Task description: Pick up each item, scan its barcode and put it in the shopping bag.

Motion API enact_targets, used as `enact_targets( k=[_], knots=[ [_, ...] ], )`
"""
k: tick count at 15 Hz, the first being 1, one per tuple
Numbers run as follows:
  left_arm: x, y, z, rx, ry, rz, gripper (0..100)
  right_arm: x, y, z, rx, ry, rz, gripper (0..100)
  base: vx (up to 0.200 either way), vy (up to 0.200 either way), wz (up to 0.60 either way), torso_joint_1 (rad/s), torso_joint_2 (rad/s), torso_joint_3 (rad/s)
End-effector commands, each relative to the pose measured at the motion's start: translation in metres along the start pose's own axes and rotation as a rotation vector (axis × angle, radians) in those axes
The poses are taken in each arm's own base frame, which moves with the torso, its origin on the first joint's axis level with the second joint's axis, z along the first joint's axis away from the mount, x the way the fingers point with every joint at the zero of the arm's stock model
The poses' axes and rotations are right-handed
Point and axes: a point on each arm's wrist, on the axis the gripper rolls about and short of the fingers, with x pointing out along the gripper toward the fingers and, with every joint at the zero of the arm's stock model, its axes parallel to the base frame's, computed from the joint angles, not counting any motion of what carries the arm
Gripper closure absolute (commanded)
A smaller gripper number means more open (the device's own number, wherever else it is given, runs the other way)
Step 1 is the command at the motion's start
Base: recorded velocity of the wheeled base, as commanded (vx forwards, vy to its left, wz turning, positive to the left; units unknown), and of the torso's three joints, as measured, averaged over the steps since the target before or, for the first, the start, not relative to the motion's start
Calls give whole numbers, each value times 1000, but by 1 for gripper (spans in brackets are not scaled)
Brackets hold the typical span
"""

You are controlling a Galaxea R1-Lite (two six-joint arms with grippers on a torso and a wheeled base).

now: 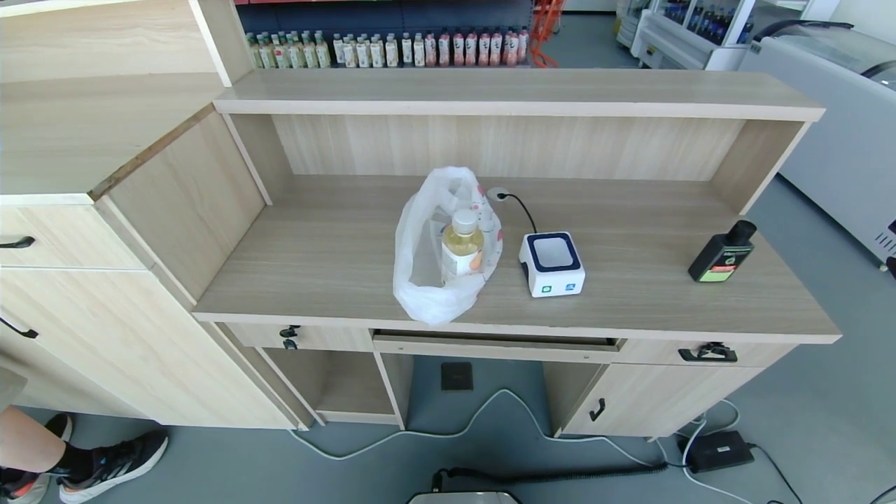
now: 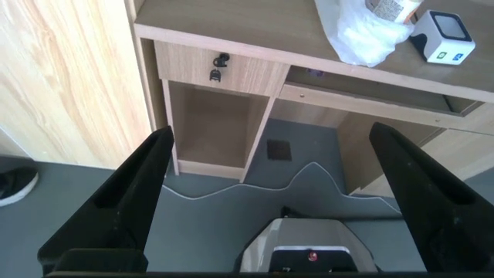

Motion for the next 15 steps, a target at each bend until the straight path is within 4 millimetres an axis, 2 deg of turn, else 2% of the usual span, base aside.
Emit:
enact_targets(
  k=[1,4,8,11,15],
  knots=[
    [0,0,0,-1,-1,0,0,10,6,-18,6,49,24,0,0,0,0,0,0,0],
    [0,0,0,-1,-1,0,0,20,6,-31,-34,59,22,0,0,0,0,0,0,0],
    [0,0,0,-1,-1,0,0,40,22,-40,-41,25,58,0,0,0,0,0,0,0],
    [0,0,0,-1,-1,0,0,57,36,-38,-40,1,93,0,0,0,0,0,0,0],
    [0,0,0,-1,-1,0,0,72,39,-33,-26,-31,99,0,0,0,0,0,0,0]
  ],
)
